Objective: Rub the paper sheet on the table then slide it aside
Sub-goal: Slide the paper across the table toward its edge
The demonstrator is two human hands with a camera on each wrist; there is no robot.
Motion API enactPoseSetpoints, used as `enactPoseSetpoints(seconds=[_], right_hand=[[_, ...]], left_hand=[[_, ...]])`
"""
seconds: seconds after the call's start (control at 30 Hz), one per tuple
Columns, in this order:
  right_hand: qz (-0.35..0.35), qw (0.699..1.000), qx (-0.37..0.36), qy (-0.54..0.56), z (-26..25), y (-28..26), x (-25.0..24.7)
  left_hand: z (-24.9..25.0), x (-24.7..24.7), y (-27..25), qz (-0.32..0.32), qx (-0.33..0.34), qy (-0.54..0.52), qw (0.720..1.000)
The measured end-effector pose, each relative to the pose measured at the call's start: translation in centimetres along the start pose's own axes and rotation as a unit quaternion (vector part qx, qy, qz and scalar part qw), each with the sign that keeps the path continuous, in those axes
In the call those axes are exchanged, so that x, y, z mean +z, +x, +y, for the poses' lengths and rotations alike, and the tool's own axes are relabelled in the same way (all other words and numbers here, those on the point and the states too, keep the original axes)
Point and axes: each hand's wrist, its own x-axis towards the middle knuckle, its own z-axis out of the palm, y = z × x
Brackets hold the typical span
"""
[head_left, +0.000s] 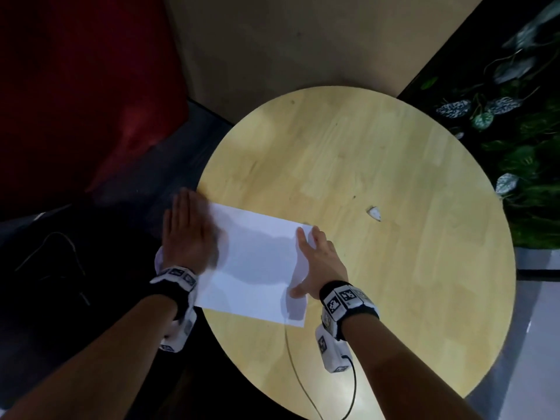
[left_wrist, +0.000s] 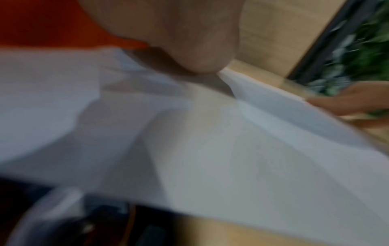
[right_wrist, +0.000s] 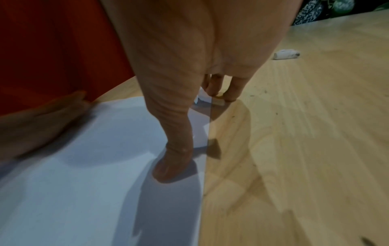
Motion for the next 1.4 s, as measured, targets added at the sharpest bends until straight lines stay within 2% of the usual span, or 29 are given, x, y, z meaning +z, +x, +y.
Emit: enactPoseSetpoints(seconds=[0.03,0.1,0.13,0.17,0.2,0.23,0.3,0.37,0.4,0.47,0.5,0.53,0.57,0.63,0.67,0.7,0.77,0.8,0.87,0.93,0.97,1.0,1.03,1.07,1.13,1.2,1.23,1.3,1.4], right_hand=[[-0.001,1.0,0.0,-0.005,0.0,0.0,0.0],[-0.001,1.0,-0.003,-0.01,0.1,0.1,0.1],[0.003,1.0,-0.006,-0.013,0.3,0.2,0.2],[0.008,1.0,-0.013,-0.025,0.4,0.2,0.2],[0.011,0.999,-0.022,-0.047,0.6,0.3,0.1],[0.012,0.997,-0.032,-0.072,0.9,0.4,0.0],[0.008,0.994,-0.047,-0.098,1.3,0.8,-0.5],[0.002,0.994,-0.057,-0.089,1.5,1.1,-0.9],[0.001,0.995,-0.061,-0.084,1.5,1.2,-0.9],[0.0,0.995,-0.066,-0.081,1.5,1.4,-0.8],[0.002,0.994,-0.066,-0.082,1.5,1.4,-0.7],[0.003,0.994,-0.064,-0.085,1.6,1.5,-0.7],[0.005,0.994,-0.064,-0.09,1.6,1.5,-0.7],[0.009,0.993,-0.065,-0.1,1.8,1.6,-0.8],[0.01,0.993,-0.065,-0.098,2.0,1.5,-0.8],[0.008,0.994,-0.065,-0.092,2.0,1.5,-0.8],[0.004,0.995,-0.065,-0.075,2.1,1.4,-0.7],[0.005,0.996,-0.065,-0.068,2.1,1.4,-0.7],[0.006,0.996,-0.069,-0.062,2.0,1.4,-0.7],[0.006,0.996,-0.073,-0.052,1.9,1.4,-0.8],[0.008,0.997,-0.072,-0.035,2.0,1.3,-0.9],[0.012,0.997,-0.069,-0.011,2.0,1.2,-1.0],[0.018,0.998,-0.063,0.014,2.1,1.1,-1.0],[0.023,0.998,-0.054,0.038,2.1,0.9,-1.0],[0.03,0.995,-0.038,0.087,2.3,0.7,-0.6],[0.036,0.991,-0.039,0.123,2.5,0.8,-0.4],[0.033,0.991,-0.037,0.124,2.6,0.9,-0.4],[0.026,0.994,-0.034,0.105,2.6,0.9,-0.4],[0.035,0.995,-0.056,0.081,2.3,1.2,-0.6]], left_hand=[[2.5,0.9,-0.7,0.008,0.036,-0.029,0.999],[8.0,3.1,-3.7,-0.058,0.166,-0.075,0.982],[10.0,4.0,-5.6,-0.099,0.233,-0.062,0.965],[10.9,4.6,-7.2,-0.122,0.272,-0.033,0.954],[10.5,4.9,-7.9,-0.127,0.282,-0.006,0.951],[9.1,4.9,-7.9,-0.113,0.277,0.008,0.954],[4.7,4.0,-7.2,-0.056,0.218,0.042,0.973],[0.3,1.8,-5.8,-0.018,0.107,0.052,0.993],[-0.9,0.9,-5.3,-0.019,0.048,0.036,0.998],[0.3,0.4,-4.8,-0.02,-0.028,-0.023,0.999],[2.4,0.9,-5.1,-0.025,-0.013,-0.044,0.999],[5.0,1.7,-6.1,-0.032,0.037,-0.058,0.997],[7.5,2.7,-7.6,-0.05,0.11,-0.06,0.991],[10.4,3.9,-10.9,-0.102,0.265,-0.031,0.958],[10.1,3.9,-11.8,-0.117,0.302,-0.013,0.946],[8.8,3.1,-11.9,-0.117,0.3,-0.005,0.947],[4.1,1.7,-10.9,-0.086,0.241,0.013,0.967],[1.1,0.9,-10.0,-0.065,0.192,0.029,0.979],[-4.0,-1.1,-8.0,-0.028,0.046,0.049,0.997],[-4.7,-2.6,-5.8,-0.017,-0.061,0.022,0.998],[-2.9,-2.7,-4.9,-0.011,-0.068,0.004,0.998],[-0.2,-2.0,-4.4,-0.013,-0.008,0.013,1.0],[3.2,-1.1,-4.1,-0.04,0.057,-0.01,0.998],[6.6,0.1,-4.0,-0.081,0.102,-0.065,0.989],[12.6,1.9,-4.5,-0.164,0.213,-0.061,0.961],[14.4,3.6,-4.9,-0.184,0.29,-0.033,0.939],[13.7,3.6,-4.2,-0.172,0.3,-0.018,0.938],[9.6,3.5,-2.2,-0.081,0.249,-0.016,0.965],[1.6,2.4,1.0,0.027,0.103,0.02,0.994]])
